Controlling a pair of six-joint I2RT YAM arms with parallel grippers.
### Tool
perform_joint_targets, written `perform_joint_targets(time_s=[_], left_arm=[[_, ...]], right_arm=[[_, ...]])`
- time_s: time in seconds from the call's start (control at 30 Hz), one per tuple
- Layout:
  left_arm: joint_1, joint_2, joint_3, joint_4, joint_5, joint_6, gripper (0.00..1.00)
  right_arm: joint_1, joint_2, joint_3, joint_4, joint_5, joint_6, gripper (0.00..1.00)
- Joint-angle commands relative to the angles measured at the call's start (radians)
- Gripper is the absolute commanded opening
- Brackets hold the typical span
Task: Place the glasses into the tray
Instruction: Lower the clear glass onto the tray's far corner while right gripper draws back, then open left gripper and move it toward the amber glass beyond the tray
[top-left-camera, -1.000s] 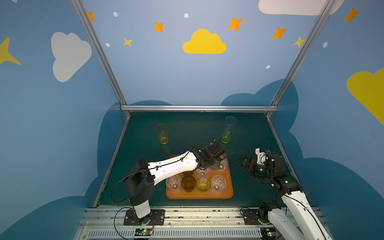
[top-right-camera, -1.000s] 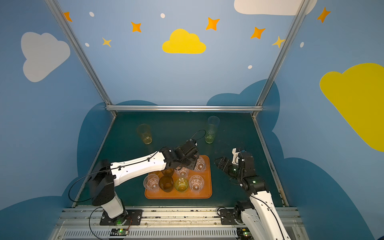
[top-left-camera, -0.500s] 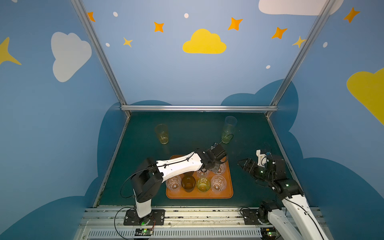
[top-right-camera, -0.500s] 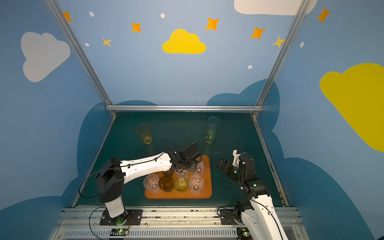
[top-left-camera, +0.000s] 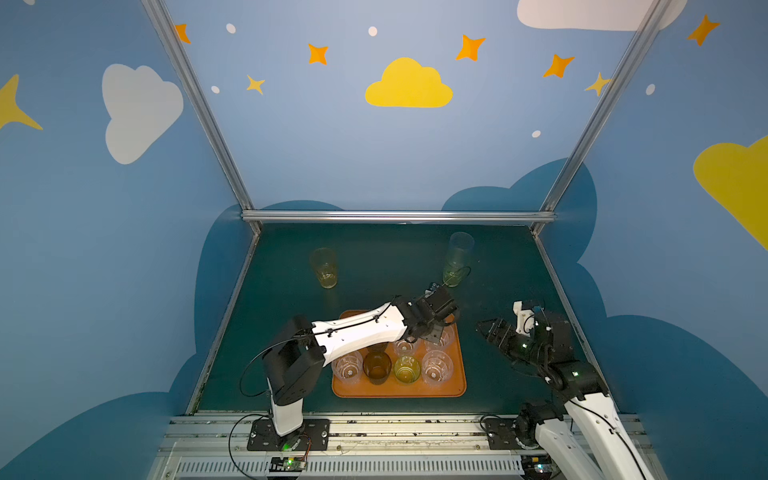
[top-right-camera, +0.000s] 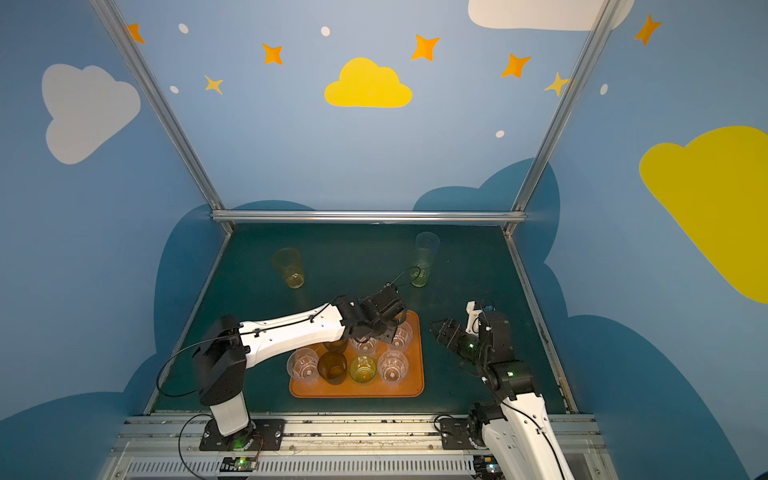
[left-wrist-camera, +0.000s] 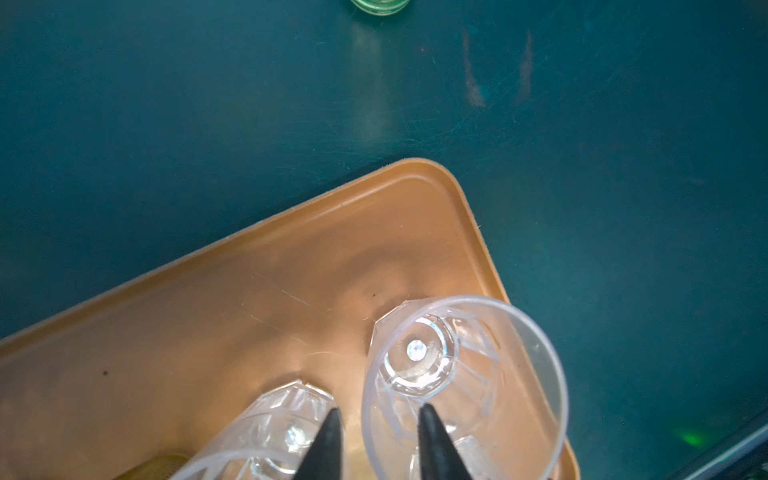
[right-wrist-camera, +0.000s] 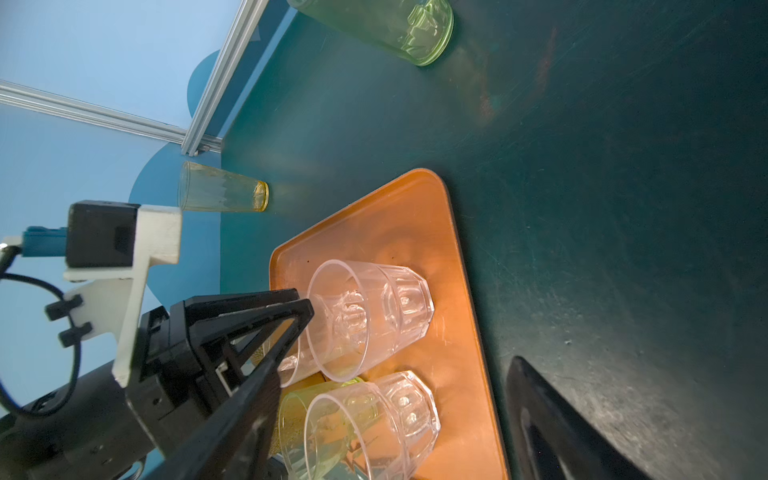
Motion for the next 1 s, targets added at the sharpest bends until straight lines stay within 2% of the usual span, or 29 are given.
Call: perform_joint_targets(time_s=[0.0, 0.03, 0.27, 0.3, 0.67, 0.77, 0.87, 0.97], left_arm=[[-0.001, -0.024, 0.019, -0.004, -0.044, -0.007, 0.52], [-0.002, -0.033, 0.019, 0.002, -0.055, -0.007, 0.59], [0.014, -0.107, -0.01, 0.069, -0.119, 0.047, 0.92], [0.022, -0.121, -0.015, 0.079, -0.123, 0.048, 1.0], [0.154, -0.178, -0.012, 0.057, -0.104, 0.053, 1.0], [0.208, -0.213, -0.049, 0.093, -0.12, 0.076, 1.0], [0.295, -0.232, -0.059, 0.02, -0.227, 0.053, 1.0], [0.36, -0.297, -0.114, 0.021, -0.262, 0.05, 1.0]], right_arm=[[-0.005, -0.011, -0.008, -0.022, 0.007, 0.005, 0.84], [-0.005, -0.014, -0.009, -0.025, 0.01, 0.006, 0.84], [-0.005, -0.005, -0.007, -0.01, 0.019, 0.02, 0.84], [-0.005, 0.0, -0.006, -0.005, 0.017, 0.025, 0.84], [-0.006, 0.016, 0.001, 0.036, -0.015, 0.035, 0.84], [-0.006, 0.036, 0.013, 0.024, -0.02, 0.022, 0.84], [-0.006, 0.051, 0.024, 0.023, -0.028, 0.014, 0.84], [-0.006, 0.059, 0.036, 0.017, -0.035, 0.01, 0.84]])
